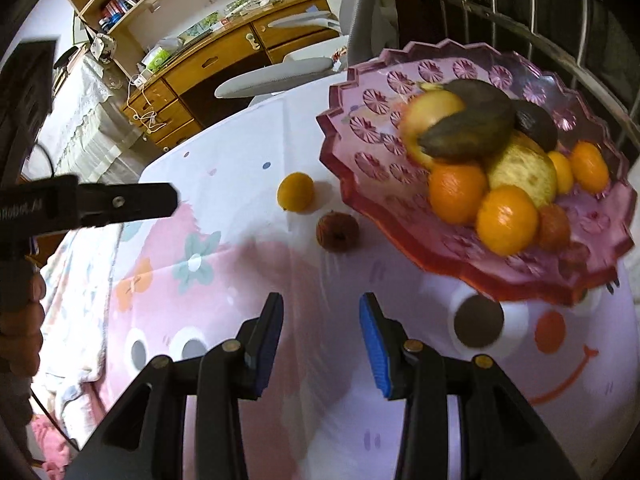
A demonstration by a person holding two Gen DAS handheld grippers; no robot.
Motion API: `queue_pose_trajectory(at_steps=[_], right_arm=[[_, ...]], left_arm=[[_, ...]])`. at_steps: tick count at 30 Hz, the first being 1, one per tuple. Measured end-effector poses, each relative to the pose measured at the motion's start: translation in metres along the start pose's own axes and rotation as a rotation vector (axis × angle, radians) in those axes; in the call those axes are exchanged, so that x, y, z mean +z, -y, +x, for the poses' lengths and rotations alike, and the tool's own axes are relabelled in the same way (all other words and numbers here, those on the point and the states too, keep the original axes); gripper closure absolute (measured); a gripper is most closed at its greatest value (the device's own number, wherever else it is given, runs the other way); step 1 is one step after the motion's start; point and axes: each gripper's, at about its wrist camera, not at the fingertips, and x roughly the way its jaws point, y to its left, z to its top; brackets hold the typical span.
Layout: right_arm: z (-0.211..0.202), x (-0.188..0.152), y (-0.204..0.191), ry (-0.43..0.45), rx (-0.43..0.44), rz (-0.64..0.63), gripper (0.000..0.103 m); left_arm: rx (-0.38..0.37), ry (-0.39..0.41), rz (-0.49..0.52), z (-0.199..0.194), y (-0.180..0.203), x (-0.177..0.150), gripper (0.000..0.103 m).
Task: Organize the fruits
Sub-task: 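Move both open tools toward the last orange and brown fruit, then grasp the small orange with the left tool while the right tool grasps the brown fruit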
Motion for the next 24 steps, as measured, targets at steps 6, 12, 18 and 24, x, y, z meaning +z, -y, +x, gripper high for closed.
queue_pose_trajectory(at_steps=[6, 12, 18, 24], right_arm=[[0.021, 0.008, -0.005, 0.064, -0.059, -0.030, 0.063], [0.039, 0.009, -0.007, 0.100, -0.113, -0.063, 0.063], [0.048, 0.006, -0.002, 0.108, -0.128, -0.061, 0.063], [0.054, 0.009, -0.004, 0.121, -0.127, -0.077, 0.063]], left_arm=[[-0.025, -0.019, 0.046, 0.036, 0.007, 0.024, 0.023], [-0.054, -0.027, 0.054, 0.072, 0.012, 0.037, 0.023], [-0.071, -0.029, 0.057, 0.095, 0.017, 0.039, 0.027], [-0.095, -0.027, 0.058, 0.105, 0.019, 0.040, 0.049]])
